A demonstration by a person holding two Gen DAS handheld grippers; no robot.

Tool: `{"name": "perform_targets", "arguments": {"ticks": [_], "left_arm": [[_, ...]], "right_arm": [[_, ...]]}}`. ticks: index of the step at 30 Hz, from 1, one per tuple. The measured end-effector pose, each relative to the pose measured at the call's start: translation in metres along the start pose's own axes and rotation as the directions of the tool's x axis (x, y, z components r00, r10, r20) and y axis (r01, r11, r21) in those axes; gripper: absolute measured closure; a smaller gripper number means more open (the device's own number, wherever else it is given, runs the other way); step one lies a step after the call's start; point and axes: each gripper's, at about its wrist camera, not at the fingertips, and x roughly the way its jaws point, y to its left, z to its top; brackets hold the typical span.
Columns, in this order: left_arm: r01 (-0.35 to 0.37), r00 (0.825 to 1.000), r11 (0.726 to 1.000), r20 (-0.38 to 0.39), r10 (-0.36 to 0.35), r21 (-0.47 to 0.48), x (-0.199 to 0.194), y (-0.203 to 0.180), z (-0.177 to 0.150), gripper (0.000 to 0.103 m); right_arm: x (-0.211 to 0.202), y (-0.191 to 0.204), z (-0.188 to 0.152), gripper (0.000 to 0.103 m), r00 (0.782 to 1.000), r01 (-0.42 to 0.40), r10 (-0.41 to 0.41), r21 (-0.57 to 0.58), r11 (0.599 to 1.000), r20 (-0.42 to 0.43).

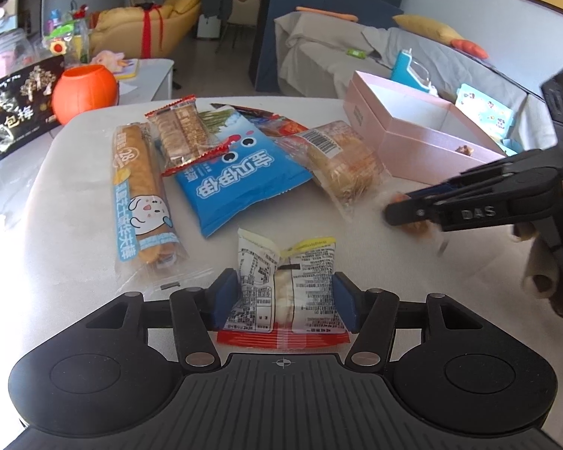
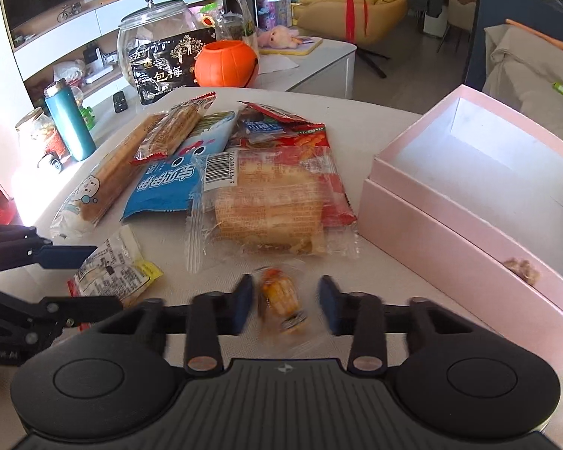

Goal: Organize snacks
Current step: 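Carry both held snacks into the pink box and open both grippers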

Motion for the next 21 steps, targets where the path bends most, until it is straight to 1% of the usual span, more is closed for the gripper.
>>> {"name": "perform_targets", "arguments": {"ticks": [3, 5, 8, 10, 11, 13, 15, 18, 20, 21], "left_arm": [[-0.005, 1.0, 0.999, -0.005, 0.005, 0.032, 0.001, -0.006, 0.001, 0.042], [0.022, 1.0, 0.999, -0.012, -0.021, 0.039, -0.001, -0.011, 0.001, 0.045], [0.079, 0.997, 0.995, -0.016, -0.078, 0.065, -0.005, -0.025, 0.003, 0.048], [0.094, 0.996, 0.991, -0.005, -0.094, 0.094, -0.009, -0.036, 0.006, 0.048], [0.108, 0.994, 0.989, 0.001, -0.109, 0.098, -0.011, -0.042, 0.01, 0.048], [0.168, 0.985, 0.982, 0.011, -0.17, 0.088, -0.015, -0.049, 0.027, 0.048], [0.202, 0.976, 0.974, 0.055, -0.209, 0.104, -0.021, -0.059, 0.053, 0.048], [0.2, 0.966, 0.971, 0.139, -0.218, 0.132, -0.026, -0.072, 0.088, 0.048], [0.17, 0.97, 0.978, 0.154, -0.188, 0.12, -0.021, -0.076, 0.097, 0.048], [0.157, 0.974, 0.982, 0.145, -0.172, 0.108, -0.016, -0.076, 0.097, 0.048]], "right_arm": [[-0.017, -0.006, -0.011, 0.08, 1.0, 0.017, -0.017, 0.019, 1.0, 0.001], [-0.028, -0.013, -0.019, 0.083, 0.999, 0.04, -0.04, 0.03, 0.999, -0.008], [-0.043, -0.024, -0.031, 0.085, 0.998, 0.06, -0.059, 0.049, 0.997, -0.021], [-0.052, -0.031, -0.037, 0.087, 0.997, 0.072, -0.071, 0.055, 0.996, -0.021], [-0.059, -0.034, -0.039, 0.089, 0.997, 0.075, -0.075, 0.06, 0.995, -0.015], [-0.071, -0.039, -0.04, 0.091, 0.998, 0.064, -0.064, 0.076, 0.995, 0.0], [-0.088, -0.046, -0.035, 0.092, 0.998, 0.05, -0.053, 0.088, 0.995, 0.035], [-0.116, -0.06, -0.019, 0.092, 0.993, 0.038, -0.051, 0.113, 0.993, 0.111], [-0.125, -0.062, -0.017, 0.091, 0.985, 0.067, -0.083, 0.109, 0.992, 0.149], [-0.125, -0.06, -0.018, 0.09, 0.983, 0.083, -0.098, 0.099, 0.992, 0.158]]}}
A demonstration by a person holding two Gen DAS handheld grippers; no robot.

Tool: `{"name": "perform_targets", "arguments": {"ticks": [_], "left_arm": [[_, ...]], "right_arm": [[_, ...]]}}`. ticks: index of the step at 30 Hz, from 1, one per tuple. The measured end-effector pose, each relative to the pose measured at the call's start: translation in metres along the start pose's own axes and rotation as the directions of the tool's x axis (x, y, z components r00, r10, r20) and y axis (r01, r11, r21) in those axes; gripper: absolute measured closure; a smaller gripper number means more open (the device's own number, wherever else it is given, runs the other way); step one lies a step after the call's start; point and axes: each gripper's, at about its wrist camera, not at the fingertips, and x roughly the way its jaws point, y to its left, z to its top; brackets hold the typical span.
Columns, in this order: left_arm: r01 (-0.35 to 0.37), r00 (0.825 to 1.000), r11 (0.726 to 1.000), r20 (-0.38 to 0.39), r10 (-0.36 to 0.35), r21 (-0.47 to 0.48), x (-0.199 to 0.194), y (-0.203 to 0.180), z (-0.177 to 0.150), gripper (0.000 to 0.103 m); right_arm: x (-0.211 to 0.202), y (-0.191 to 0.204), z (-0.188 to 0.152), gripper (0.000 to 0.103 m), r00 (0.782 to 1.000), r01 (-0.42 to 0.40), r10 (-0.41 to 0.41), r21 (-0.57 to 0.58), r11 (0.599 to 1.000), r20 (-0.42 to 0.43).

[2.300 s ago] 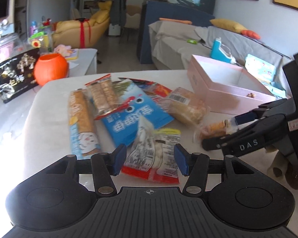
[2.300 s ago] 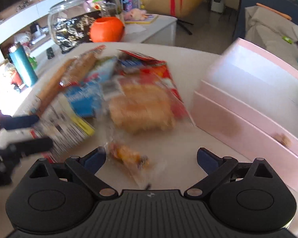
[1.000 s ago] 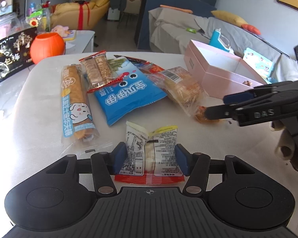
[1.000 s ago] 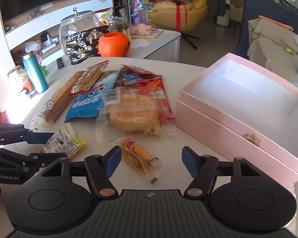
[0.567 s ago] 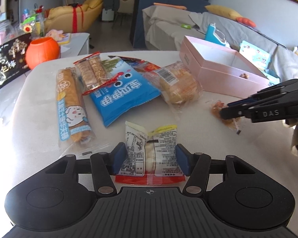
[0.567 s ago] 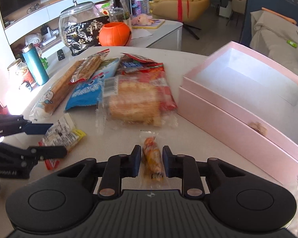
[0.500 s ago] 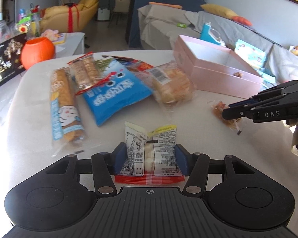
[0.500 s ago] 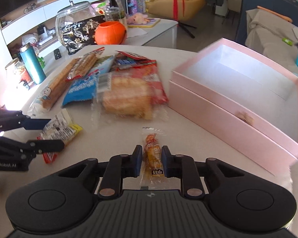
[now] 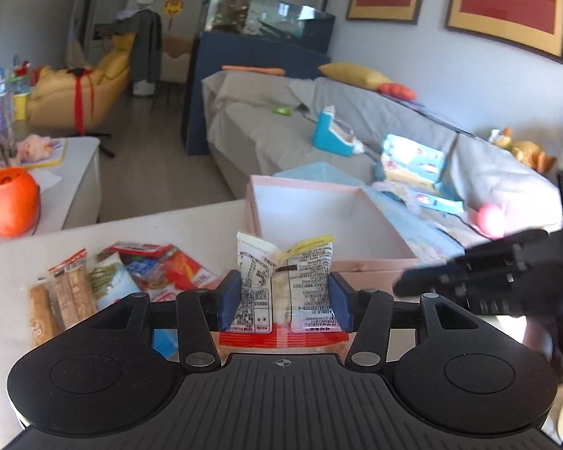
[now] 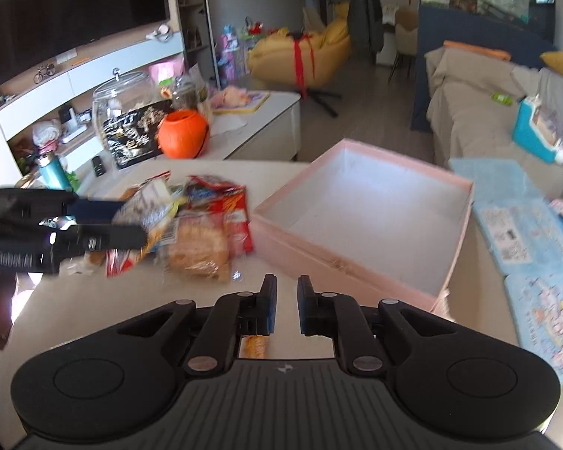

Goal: Organize snacks
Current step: 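Carry both held snacks into the pink box and open both grippers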

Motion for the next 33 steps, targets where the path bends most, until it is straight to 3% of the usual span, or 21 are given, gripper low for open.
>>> {"name": "perform_targets", "arguments": {"ticks": [4, 11, 14, 17, 21, 24, 27, 30, 32, 33], "left_arm": [[-0.007, 0.995, 0.999, -0.102, 0.004, -0.038, 0.018, 0.002, -0.023, 0.048], [-0.065, 0.972, 0.998, -0.225, 0.066, 0.013, 0.025, 0.001, -0.058, 0.048], [-0.066, 0.966, 0.997, -0.25, 0.07, 0.025, 0.024, 0.0, -0.064, 0.048], [-0.047, 0.96, 0.998, -0.273, 0.054, 0.033, 0.025, -0.003, -0.069, 0.048], [0.021, 0.963, 0.999, -0.269, -0.013, 0.026, 0.025, -0.011, -0.072, 0.048], [0.084, 0.974, 0.996, -0.206, -0.09, -0.036, 0.025, -0.013, -0.05, 0.048], [0.111, 0.993, 0.993, -0.037, -0.113, -0.036, 0.029, -0.016, 0.005, 0.048], [0.169, 0.984, 0.982, 0.075, -0.163, -0.081, 0.066, -0.006, 0.06, 0.044], [0.131, 0.988, 0.988, -0.075, -0.137, -0.086, 0.12, -0.001, 0.079, 0.048], [0.095, 0.982, 0.992, -0.158, -0.107, -0.083, 0.144, 0.001, 0.081, 0.049]], "right_arm": [[0.026, 0.008, -0.019, 0.073, 0.996, -0.045, 0.046, 0.006, 0.999, -0.07], [0.082, 0.02, -0.04, 0.073, 0.98, -0.047, 0.051, 0.026, 0.999, -0.193], [0.078, 0.034, -0.043, 0.079, 0.982, -0.027, 0.015, -0.059, 0.998, -0.19], [0.066, 0.027, -0.044, 0.083, 0.979, -0.076, 0.071, -0.016, 0.997, -0.193], [0.046, 0.011, -0.043, 0.083, 0.985, -0.037, 0.041, 0.024, 0.999, -0.168], [0.024, -0.004, -0.033, 0.083, 0.993, -0.029, 0.036, 0.064, 0.998, -0.109], [0.003, -0.019, -0.004, 0.083, 1.0, -0.005, 0.006, 0.093, 0.996, -0.01], [-0.002, -0.037, 0.038, 0.083, 0.995, 0.053, -0.064, 0.141, 0.989, 0.075], [0.004, -0.05, 0.06, 0.069, 0.983, 0.125, -0.146, 0.174, 0.977, 0.111], [0.009, -0.055, 0.067, 0.053, 0.977, 0.154, -0.178, 0.188, 0.97, 0.116]]}}
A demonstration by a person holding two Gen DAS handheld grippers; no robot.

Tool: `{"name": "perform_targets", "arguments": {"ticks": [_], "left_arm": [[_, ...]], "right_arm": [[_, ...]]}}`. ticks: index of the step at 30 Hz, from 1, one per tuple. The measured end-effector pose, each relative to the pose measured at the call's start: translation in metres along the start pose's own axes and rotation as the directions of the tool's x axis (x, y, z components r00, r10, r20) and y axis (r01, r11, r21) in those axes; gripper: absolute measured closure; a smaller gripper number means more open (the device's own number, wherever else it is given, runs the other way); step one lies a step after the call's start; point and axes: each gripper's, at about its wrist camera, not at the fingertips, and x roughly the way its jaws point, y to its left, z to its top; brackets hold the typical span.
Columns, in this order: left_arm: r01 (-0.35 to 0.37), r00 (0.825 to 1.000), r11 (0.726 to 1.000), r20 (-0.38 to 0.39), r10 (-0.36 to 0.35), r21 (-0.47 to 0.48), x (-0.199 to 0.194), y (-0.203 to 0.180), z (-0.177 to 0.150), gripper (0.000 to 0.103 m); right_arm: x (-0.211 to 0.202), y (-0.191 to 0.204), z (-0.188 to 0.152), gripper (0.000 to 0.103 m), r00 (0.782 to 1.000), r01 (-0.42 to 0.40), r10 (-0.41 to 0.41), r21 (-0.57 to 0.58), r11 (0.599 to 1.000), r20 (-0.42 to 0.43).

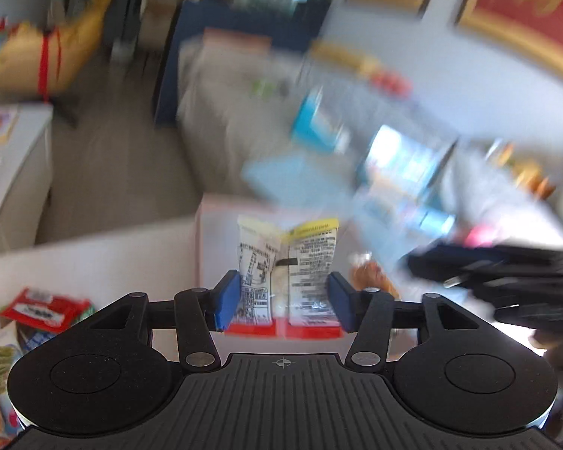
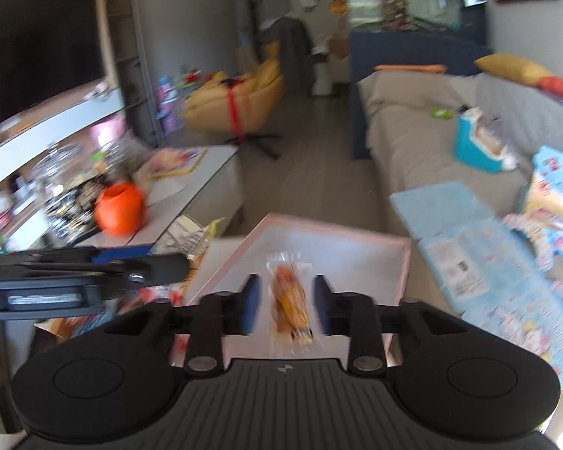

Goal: Organize snacks
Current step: 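Carry both held snacks into the pink box and open both grippers, then grasp the brown wrapped cake packet with the left gripper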

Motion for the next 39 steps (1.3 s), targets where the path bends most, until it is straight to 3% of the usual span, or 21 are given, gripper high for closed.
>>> {"name": "perform_targets", "arguments": {"ticks": [1, 3, 6, 8, 10, 12, 13, 18, 22, 26, 30, 32, 35, 37, 39], "left_arm": [[-0.015, 1.0, 1.0, -0.022, 0.015, 0.002, 0.014, 0.004, -0.002, 0.049], [0.02, 1.0, 1.0, 0.018, -0.02, 0.0, 0.015, 0.011, -0.01, 0.049], [0.059, 0.994, 0.998, 0.094, -0.056, -0.027, -0.007, 0.028, -0.025, 0.049], [0.011, 0.991, 1.0, 0.133, -0.009, -0.011, -0.027, 0.038, -0.037, 0.049], [-0.087, 0.985, 0.996, 0.155, 0.081, 0.032, -0.044, 0.047, -0.049, 0.049], [-0.156, 0.982, 0.986, 0.119, 0.148, 0.06, -0.051, 0.056, -0.061, 0.049], [-0.156, 0.985, 0.985, 0.089, 0.15, 0.069, -0.052, 0.06, -0.068, 0.049], [-0.089, 0.996, 0.988, -0.016, 0.092, 0.123, -0.069, 0.062, -0.121, 0.05], [-0.012, 0.999, 0.998, -0.051, 0.015, 0.057, -0.09, 0.062, -0.149, 0.05], [-0.012, 0.999, 0.999, -0.049, 0.015, 0.052, -0.106, 0.06, -0.165, 0.05], [-0.059, 0.998, 0.998, 0.023, 0.058, 0.007, -0.135, 0.07, -0.173, 0.05], [-0.112, 0.989, 0.993, 0.092, 0.116, -0.047, -0.154, 0.081, -0.173, 0.05], [-0.218, 0.953, 0.965, 0.182, 0.242, -0.144, -0.177, 0.104, -0.166, 0.05], [-0.278, 0.927, 0.934, 0.19, 0.322, -0.226, -0.183, 0.122, -0.16, 0.05], [-0.307, 0.913, 0.91, 0.182, 0.364, -0.28, -0.181, 0.137, -0.152, 0.05]], "right_arm": [[0.007, -0.003, 0.003, 0.046, 1.0, 0.029, -0.029, 0.016, 0.999, -0.001], [0.014, -0.008, -0.001, 0.046, 0.998, 0.056, -0.054, 0.05, 0.997, -0.029], [0.013, -0.012, -0.025, 0.043, 0.998, -0.005, 0.009, 0.056, 0.998, -0.062], [0.016, -0.01, -0.043, 0.042, 0.996, -0.005, 0.008, 0.033, 0.999, -0.091], [0.019, -0.003, -0.06, 0.042, 0.993, -0.015, 0.015, -0.004, 1.0, -0.118], [0.024, 0.007, -0.072, 0.04, 0.989, -0.05, 0.045, -0.033, 0.998, -0.14], [0.027, 0.013, -0.076, 0.036, 0.987, -0.068, 0.061, -0.044, 0.997, -0.148], [0.046, 0.05, -0.087, 0.035, 0.97, -0.168, 0.155, -0.055, 0.984, -0.186], [0.061, 0.079, -0.089, 0.029, 0.956, -0.227, 0.213, -0.044, 0.973, -0.203], [0.08, 0.103, -0.089, 0.028, 0.944, -0.25, 0.234, -0.041, 0.967, -0.233], [0.098, 0.119, -0.096, 0.028, 0.92, -0.278, 0.264, -0.007, 0.961, -0.29], [0.098, 0.122, -0.102, 0.026, 0.911, -0.299, 0.285, -0.001, 0.954, -0.3], [0.092, 0.123, -0.112, 0.023, 0.915, -0.283, 0.256, -0.045, 0.958, -0.311], [0.084, 0.122, -0.119, 0.023, 0.93, -0.253, 0.212, -0.104, 0.962, -0.299], [0.077, 0.118, -0.125, 0.023, 0.944, -0.209, 0.158, -0.152, 0.966, -0.289]]}}
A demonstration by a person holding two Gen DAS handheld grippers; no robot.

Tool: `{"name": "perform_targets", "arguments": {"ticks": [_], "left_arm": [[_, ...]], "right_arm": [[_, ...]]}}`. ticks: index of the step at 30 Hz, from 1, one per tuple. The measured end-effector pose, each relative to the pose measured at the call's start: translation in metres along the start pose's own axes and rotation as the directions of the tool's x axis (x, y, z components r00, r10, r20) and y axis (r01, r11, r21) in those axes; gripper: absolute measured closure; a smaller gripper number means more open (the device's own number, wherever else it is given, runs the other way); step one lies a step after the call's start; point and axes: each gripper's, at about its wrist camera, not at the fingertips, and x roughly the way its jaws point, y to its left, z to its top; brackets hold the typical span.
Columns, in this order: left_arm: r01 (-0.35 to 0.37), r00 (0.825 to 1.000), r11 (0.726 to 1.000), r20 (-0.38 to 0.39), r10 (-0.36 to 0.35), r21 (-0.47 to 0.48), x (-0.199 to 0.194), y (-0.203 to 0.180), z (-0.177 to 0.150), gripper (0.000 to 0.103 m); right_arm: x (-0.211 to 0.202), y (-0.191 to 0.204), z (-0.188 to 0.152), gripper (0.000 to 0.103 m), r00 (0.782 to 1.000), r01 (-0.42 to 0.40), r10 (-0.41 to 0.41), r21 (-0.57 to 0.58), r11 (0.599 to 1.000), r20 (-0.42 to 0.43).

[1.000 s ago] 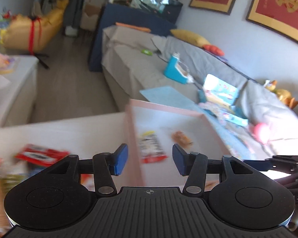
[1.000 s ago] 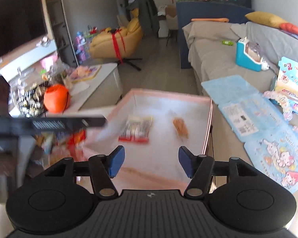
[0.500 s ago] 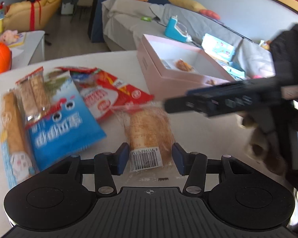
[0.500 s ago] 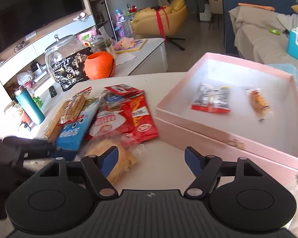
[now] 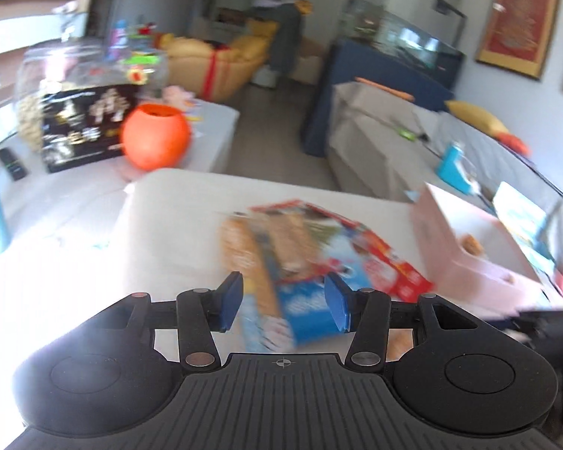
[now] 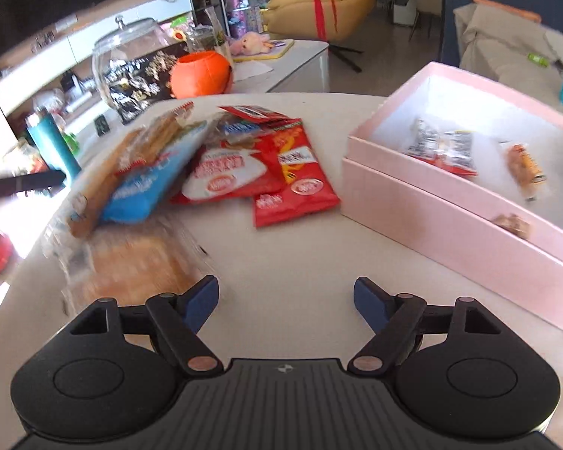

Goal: Organize snacks
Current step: 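Grasp the brown wrapped cake packet with the left gripper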

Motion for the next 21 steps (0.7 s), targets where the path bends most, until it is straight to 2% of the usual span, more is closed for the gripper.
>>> {"name": "perform_targets", "arguments": {"ticks": [2, 6, 9, 12, 14, 16, 18, 21], "left_arm": [[0.008, 1.0, 1.0, -0.002, -0.008, -0.027, 0.012, 0.0, 0.009, 0.05], [0.054, 0.998, 0.998, -0.041, -0.056, -0.036, 0.053, -0.01, 0.028, 0.05], [-0.014, 0.997, 0.999, -0.071, 0.017, 0.043, 0.088, -0.027, 0.035, 0.05], [-0.061, 0.992, 0.993, -0.101, 0.071, 0.1, 0.114, -0.035, 0.03, 0.053], [-0.054, 0.995, 0.994, -0.08, 0.062, 0.1, 0.113, -0.036, 0.025, 0.057], [-0.014, 0.996, 0.995, -0.088, 0.023, 0.098, 0.104, -0.036, 0.021, 0.061], [0.039, 0.994, 0.995, -0.109, -0.028, 0.097, 0.093, -0.034, 0.016, 0.062], [0.077, 0.989, 0.991, -0.135, -0.062, 0.113, 0.07, -0.035, 0.003, 0.062]], "right_arm": [[-0.006, -0.002, -0.005, 0.023, 1.0, 0.03, -0.03, -0.012, 0.999, -0.002], [-0.015, -0.005, -0.011, 0.023, 1.0, 0.018, -0.018, 0.005, 1.0, 0.0], [-0.023, -0.001, -0.014, 0.023, 1.0, 0.005, -0.005, 0.022, 1.0, 0.013], [-0.035, 0.011, -0.011, 0.023, 0.998, -0.05, 0.049, 0.015, 0.999, 0.041], [-0.039, 0.025, -0.005, 0.022, 0.995, -0.086, 0.086, -0.004, 0.996, 0.056], [-0.035, 0.042, 0.002, 0.022, 0.991, -0.116, 0.118, -0.039, 0.992, 0.058], [-0.027, 0.059, 0.007, 0.022, 0.989, -0.132, 0.136, -0.079, 0.988, 0.056], [-0.013, 0.081, 0.005, 0.019, 0.988, -0.143, 0.148, -0.133, 0.981, 0.033]]}}
